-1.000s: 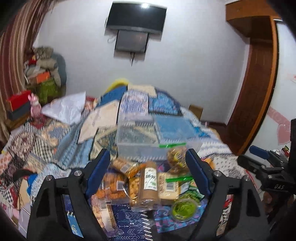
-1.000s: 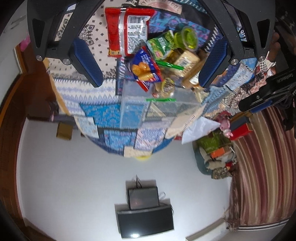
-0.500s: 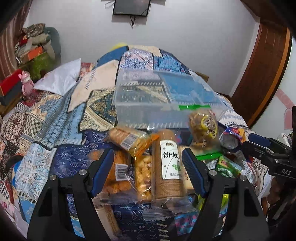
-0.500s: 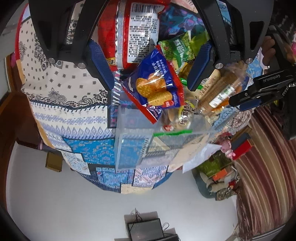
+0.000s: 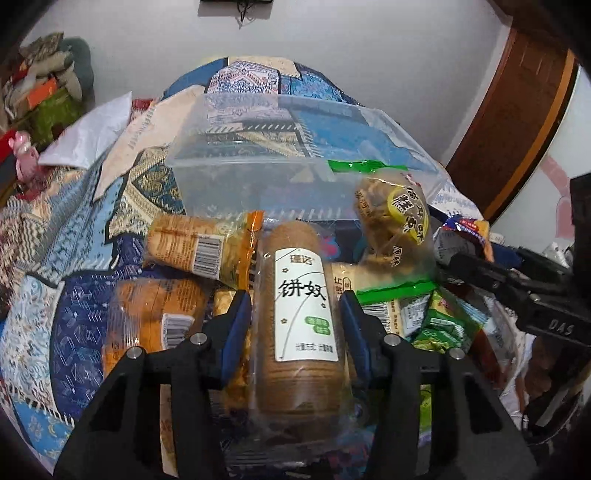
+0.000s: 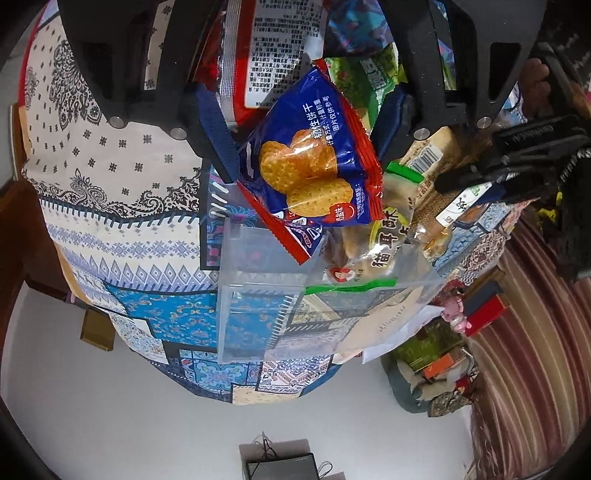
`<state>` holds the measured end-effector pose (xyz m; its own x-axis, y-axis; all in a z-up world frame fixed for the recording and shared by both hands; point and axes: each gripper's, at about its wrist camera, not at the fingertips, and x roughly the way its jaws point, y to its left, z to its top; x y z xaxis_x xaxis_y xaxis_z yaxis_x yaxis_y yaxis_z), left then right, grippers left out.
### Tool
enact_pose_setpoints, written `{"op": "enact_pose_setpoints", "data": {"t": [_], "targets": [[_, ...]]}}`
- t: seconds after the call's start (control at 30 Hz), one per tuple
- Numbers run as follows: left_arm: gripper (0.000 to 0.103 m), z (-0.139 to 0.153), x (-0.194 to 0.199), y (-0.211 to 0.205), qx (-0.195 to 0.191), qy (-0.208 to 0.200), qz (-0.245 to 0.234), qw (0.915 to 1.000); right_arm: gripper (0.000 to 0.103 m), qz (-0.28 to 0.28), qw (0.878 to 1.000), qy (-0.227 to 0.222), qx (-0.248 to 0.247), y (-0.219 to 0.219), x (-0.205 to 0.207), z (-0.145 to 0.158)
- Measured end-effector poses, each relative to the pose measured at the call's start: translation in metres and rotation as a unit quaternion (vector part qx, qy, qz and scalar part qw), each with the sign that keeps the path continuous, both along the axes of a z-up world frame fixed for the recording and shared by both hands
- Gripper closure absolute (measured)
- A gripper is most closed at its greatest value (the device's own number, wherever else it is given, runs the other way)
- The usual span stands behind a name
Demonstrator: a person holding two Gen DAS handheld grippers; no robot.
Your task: Organize snacks
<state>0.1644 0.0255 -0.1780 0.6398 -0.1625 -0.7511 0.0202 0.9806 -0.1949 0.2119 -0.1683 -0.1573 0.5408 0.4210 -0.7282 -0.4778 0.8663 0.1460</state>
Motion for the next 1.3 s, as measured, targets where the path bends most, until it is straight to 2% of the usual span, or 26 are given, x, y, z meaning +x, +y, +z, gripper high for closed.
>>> {"op": "enact_pose_setpoints", "data": {"t": [0.07,0.17,0.27,0.3,0.37,0.47,0.67,0.93,1.13,1.3], "targets": [[0.064,0.001,0.0,-0.003,0.002,-0.003,-0.003,1.0,0.039,-0.002,1.0,-0.003,0.002,0.0,0.0,0.0],[0.065,0.002,-0.001,-0.004,0.007,-0.004,-0.001,1.0,0.048,-0.002,1.0,-0.019,-0.005,0.002,-0.005,0.003],[0.066,0.004,-0.004,-0.006,0.011,-0.006,0.0,0.9999,0.053,0.0,0.999,-0.031,-0.01,0.004,-0.008,0.007],[0.066,0.005,-0.006,-0.005,0.009,-0.007,-0.001,0.9999,0.057,-0.001,0.999,-0.035,-0.009,0.004,-0.009,0.009],[0.066,0.01,-0.009,-0.004,-0.001,-0.012,-0.001,0.9999,0.059,0.003,0.999,-0.037,0.0,0.001,-0.01,0.011],[0.066,0.019,-0.014,-0.001,-0.007,-0.023,0.001,0.9997,0.059,-0.001,0.999,-0.038,0.018,-0.003,-0.012,0.016],[0.066,0.047,-0.019,0.002,-0.009,-0.058,0.004,0.9983,0.06,-0.011,0.997,-0.071,0.031,-0.009,-0.019,0.04],[0.066,0.088,-0.002,0.009,-0.005,-0.107,0.01,0.9943,0.06,-0.012,0.993,-0.112,0.042,-0.002,-0.008,0.07],[0.066,0.093,0.034,0.019,0.017,-0.106,0.035,0.9936,0.06,-0.009,0.992,-0.115,0.051,0.009,0.018,0.073],[0.066,0.084,0.067,0.031,0.0,-0.084,0.039,0.9958,0.06,-0.007,0.994,-0.102,0.05,0.021,0.041,0.065]]}}
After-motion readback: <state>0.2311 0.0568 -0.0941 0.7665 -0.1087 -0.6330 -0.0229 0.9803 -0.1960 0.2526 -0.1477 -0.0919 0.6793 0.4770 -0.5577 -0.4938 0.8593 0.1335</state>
